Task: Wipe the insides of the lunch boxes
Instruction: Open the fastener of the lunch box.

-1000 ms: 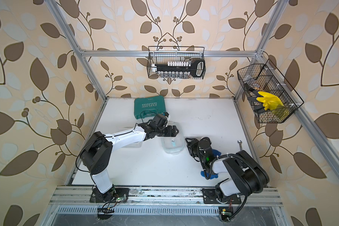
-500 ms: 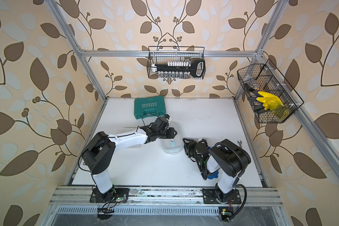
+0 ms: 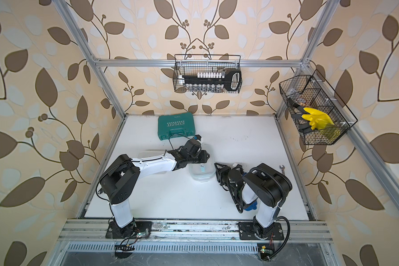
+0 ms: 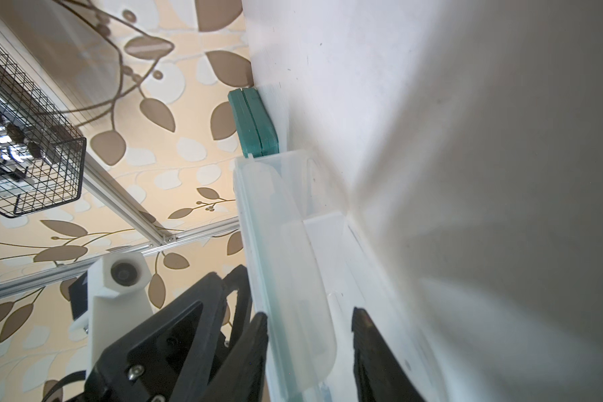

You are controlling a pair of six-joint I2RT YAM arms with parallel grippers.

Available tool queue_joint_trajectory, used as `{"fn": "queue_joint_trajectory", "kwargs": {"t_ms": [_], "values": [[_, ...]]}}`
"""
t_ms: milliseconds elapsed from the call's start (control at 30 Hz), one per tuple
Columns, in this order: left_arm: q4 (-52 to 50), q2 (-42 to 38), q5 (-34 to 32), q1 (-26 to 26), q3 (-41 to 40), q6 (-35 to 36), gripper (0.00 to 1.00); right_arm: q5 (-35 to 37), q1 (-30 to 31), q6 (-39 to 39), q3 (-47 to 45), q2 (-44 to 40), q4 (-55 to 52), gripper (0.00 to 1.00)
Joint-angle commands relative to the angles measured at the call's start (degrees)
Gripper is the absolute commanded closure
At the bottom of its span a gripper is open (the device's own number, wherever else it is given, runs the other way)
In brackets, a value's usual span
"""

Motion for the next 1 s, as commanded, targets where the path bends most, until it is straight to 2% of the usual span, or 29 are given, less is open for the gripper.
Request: {"fn": "queue_joint_trajectory", "kwargs": {"t_ms": [0, 533, 967], "values": [[-11.18, 3.52, -1.91, -0.62, -4.47, -2.39, 0.73, 0.15, 0.86, 1.73, 0.1, 1.75, 3.56, 0.61], [-11.72, 7.03, -3.52, -2.93, -4.8, -4.34, 0.86, 2.88, 1.6, 2.01, 0.2, -0.56, 3.5, 0.64], [-9.25, 8.17, -3.08, -3.38, -7.83, -6.32, 0.91, 4.65, 2.43, 2.16, 1.15, -0.97, 3.56, 0.66]]}}
